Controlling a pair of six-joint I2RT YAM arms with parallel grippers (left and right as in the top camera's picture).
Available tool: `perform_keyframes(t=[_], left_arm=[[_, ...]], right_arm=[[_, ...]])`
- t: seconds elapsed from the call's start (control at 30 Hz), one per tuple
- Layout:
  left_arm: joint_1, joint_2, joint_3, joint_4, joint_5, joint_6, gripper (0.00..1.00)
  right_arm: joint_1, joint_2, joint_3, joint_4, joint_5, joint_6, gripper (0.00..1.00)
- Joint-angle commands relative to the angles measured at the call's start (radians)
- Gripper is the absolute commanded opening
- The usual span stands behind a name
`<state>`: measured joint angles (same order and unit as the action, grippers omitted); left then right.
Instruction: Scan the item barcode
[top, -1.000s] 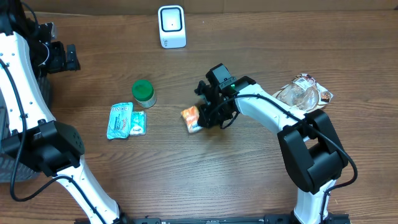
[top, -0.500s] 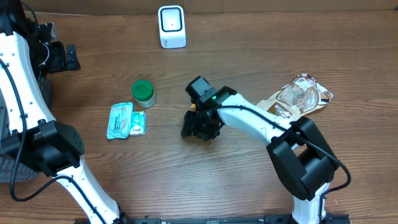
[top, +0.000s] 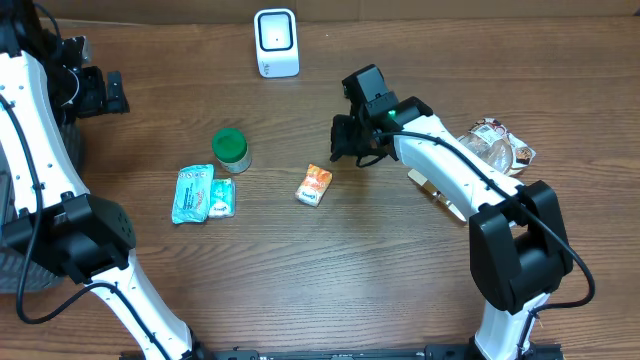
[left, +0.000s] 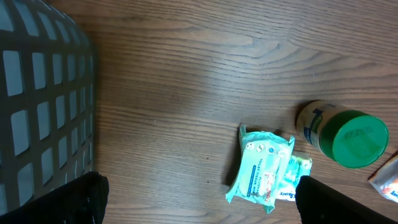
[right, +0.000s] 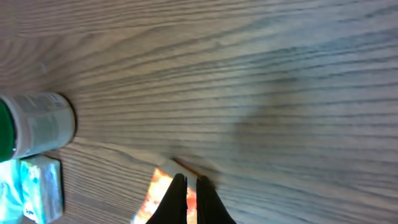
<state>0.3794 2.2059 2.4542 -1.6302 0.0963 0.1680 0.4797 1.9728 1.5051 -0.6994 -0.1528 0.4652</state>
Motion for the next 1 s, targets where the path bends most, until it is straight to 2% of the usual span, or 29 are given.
perform_keyframes(t=[0.0, 0.2, 0.47, 0.67, 0.8, 0.97], left_arm=[[-0.013, -0.016, 0.019, 0.001, 0.005, 0.008, 0.99], [-0.013, -0.016, 0.019, 0.001, 0.005, 0.008, 0.99], [-0.013, -0.016, 0.019, 0.001, 0.005, 0.008, 0.99], [-0.013, -0.016, 0.019, 0.002, 0.005, 0.008, 1.00], [-0.014, -0.016, 0.019, 0.001, 0.005, 0.008, 1.00], [-0.013, -0.016, 0.019, 0.002, 0.005, 0.008, 1.00]], right_arm=[[0.026, 0.049, -0.014, 0.011, -0.009, 0.033, 0.04], [0.042, 0.116, -0.014, 0.019, -0.017, 0.036, 0.04], [0.042, 0.116, -0.014, -0.084, -0.103, 0.029, 0.04], [0.043, 0.116, -0.014, -0.258, -0.275, -0.074, 0.04], [0.043, 0.116, -0.014, -0.404, -0.275, -0.082, 0.04], [0.034, 0.091, 0.018, -0.430, -0.275, -0.213, 0.04]])
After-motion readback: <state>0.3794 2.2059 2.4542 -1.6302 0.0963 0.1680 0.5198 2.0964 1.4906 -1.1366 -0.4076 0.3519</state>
